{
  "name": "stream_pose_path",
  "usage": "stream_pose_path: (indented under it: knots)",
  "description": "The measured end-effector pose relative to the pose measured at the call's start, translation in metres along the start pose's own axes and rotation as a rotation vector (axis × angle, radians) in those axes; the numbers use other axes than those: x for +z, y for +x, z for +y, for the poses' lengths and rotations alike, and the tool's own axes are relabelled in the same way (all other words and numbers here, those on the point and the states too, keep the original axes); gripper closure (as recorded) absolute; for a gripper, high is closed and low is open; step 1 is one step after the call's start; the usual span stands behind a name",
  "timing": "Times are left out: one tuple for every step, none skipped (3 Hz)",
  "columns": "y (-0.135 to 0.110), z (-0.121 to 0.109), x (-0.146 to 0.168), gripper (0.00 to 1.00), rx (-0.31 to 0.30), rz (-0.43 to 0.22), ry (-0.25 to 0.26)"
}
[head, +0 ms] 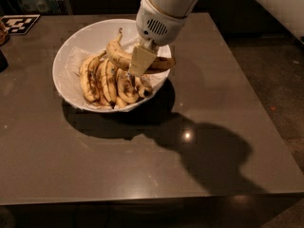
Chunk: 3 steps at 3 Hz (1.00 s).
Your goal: Pick banana from white bowl
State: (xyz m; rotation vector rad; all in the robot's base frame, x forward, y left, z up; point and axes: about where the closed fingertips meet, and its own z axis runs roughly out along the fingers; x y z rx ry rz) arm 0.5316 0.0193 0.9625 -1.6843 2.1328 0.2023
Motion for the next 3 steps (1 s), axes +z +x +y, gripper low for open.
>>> stream_pose_path:
  knots:
    - [0.018, 0.015, -0.023, 1.00, -0.039, -0.054, -0.003]
    - [0.043, 0.027, -0.043, 1.00, -0.050, -0.105, 0.003]
    - [0.073, 0.037, -0.057, 1.00, -0.029, -0.137, 0.017]
